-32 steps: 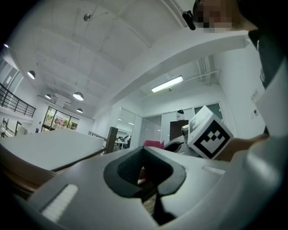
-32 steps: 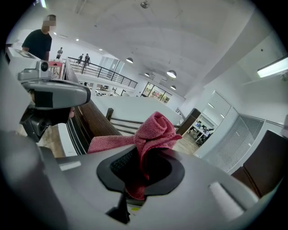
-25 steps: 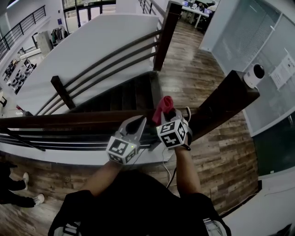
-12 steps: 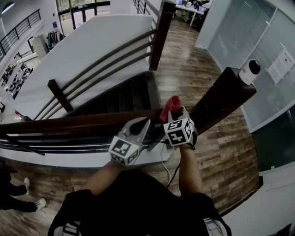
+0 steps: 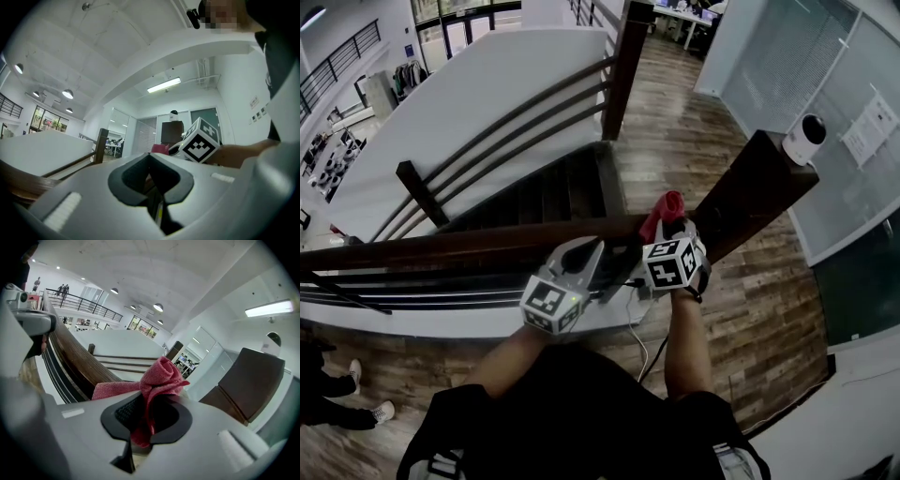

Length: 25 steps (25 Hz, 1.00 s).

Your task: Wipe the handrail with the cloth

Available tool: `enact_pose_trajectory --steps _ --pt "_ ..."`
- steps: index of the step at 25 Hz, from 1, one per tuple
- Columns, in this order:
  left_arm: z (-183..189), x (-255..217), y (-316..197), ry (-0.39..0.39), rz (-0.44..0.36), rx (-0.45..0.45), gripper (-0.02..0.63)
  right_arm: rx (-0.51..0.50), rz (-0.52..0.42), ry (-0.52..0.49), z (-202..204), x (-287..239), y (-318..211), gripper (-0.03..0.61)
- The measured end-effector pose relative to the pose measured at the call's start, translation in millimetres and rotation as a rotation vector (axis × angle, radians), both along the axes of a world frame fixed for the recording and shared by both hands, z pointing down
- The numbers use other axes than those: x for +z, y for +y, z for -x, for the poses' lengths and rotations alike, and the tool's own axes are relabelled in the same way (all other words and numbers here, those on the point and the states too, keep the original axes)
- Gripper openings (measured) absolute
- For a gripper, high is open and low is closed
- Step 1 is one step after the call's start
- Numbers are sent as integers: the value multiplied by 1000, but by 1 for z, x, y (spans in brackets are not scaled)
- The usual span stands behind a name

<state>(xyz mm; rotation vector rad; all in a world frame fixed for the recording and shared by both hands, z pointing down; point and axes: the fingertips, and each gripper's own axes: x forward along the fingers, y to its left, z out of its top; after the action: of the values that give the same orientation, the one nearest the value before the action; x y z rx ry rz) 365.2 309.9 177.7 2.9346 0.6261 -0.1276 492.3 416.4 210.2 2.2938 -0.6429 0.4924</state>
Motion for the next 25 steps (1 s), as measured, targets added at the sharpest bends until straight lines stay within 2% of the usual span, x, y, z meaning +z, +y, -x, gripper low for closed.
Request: enact_pose_trajectory --steps 2,5,10,13,20,25 --pt "4 -1 -7 2 -4 -23 -2 -17 -30 24 6 -9 -7 41" --pt "12 -3 -22 0 -3 -77 -2 -93 -126 48 23 -27 -29 41" --pt "35 -4 -57 1 -17 -184 -2 -282 -403 17 68 -61 -85 41" --pt "56 -1 -94 -6 -5 -292 -2 -403 -523 -31 96 -68 -120 41" --pt "131 7 -185 -46 -14 -573 -2 -691 -683 -219 170 -72 -211 41" --pt "199 15 -239 -53 4 -777 -2 -911 -698 -331 231 -67 -280 41"
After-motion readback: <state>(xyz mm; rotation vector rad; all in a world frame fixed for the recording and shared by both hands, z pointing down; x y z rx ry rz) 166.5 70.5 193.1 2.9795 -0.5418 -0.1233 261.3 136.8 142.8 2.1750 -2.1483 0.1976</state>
